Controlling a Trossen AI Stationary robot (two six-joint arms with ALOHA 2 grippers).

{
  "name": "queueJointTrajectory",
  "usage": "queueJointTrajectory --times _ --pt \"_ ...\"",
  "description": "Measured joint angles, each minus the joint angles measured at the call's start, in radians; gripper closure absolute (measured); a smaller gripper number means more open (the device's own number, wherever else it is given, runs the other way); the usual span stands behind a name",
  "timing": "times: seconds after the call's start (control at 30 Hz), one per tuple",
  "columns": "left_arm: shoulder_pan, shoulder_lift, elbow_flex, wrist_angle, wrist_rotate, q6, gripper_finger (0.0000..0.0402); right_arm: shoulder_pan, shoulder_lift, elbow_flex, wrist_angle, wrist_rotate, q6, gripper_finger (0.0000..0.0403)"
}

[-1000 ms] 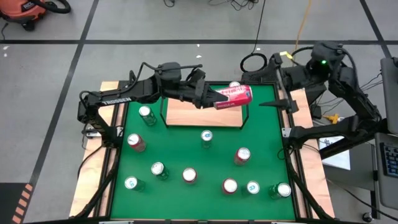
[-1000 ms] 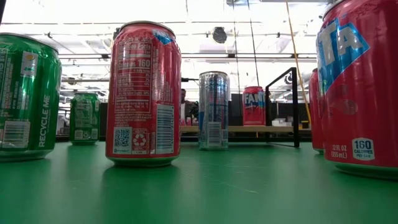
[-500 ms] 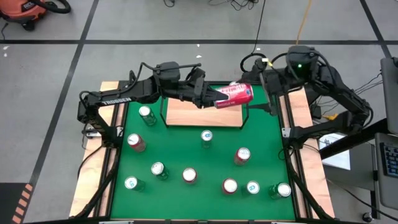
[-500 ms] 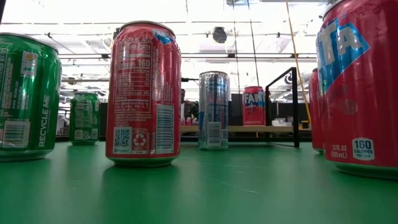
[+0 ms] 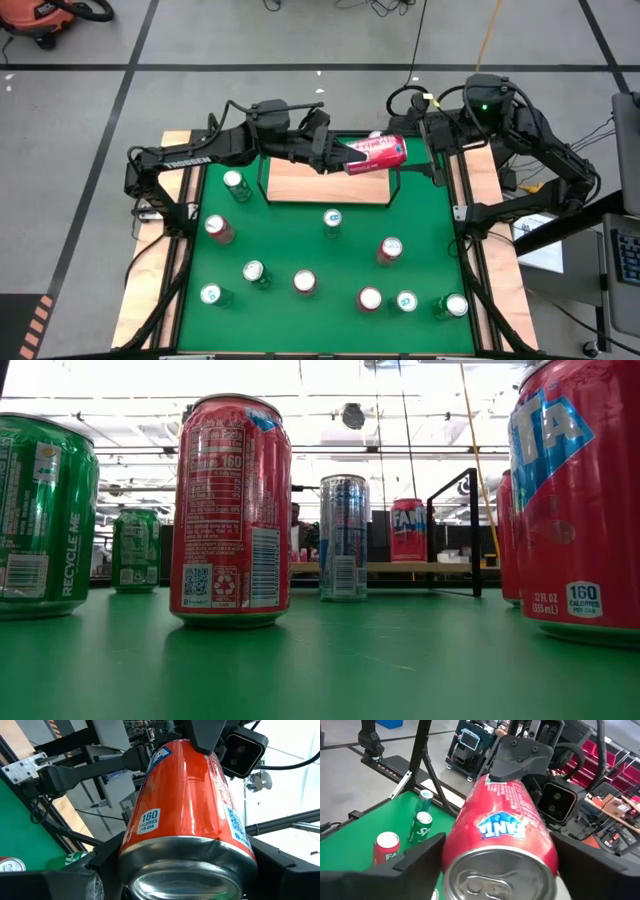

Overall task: Place canned beverage on shelf
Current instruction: Put the red soda can on the shelf

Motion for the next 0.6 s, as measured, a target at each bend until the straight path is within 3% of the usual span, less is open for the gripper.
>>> queueJointTrajectory --times 0.13,0.3,0.6 --pt "0.0 0.002 0.0 -0.001 0.0 0.0 0.0114 0.011 -0.001 0.0 -0.014 0.003 0.0 0.0115" --pt "-0.01 0.002 0.0 0.0 -0.038 0.006 0.0104 0.019 -0.005 0.0 -0.018 0.006 0.009 0.0107" --pt "-0.03 0.001 0.002 0.016 -0.194 0.167 0.0018 0.019 -0.027 -0.001 -0.043 0.023 0.143 0.0113"
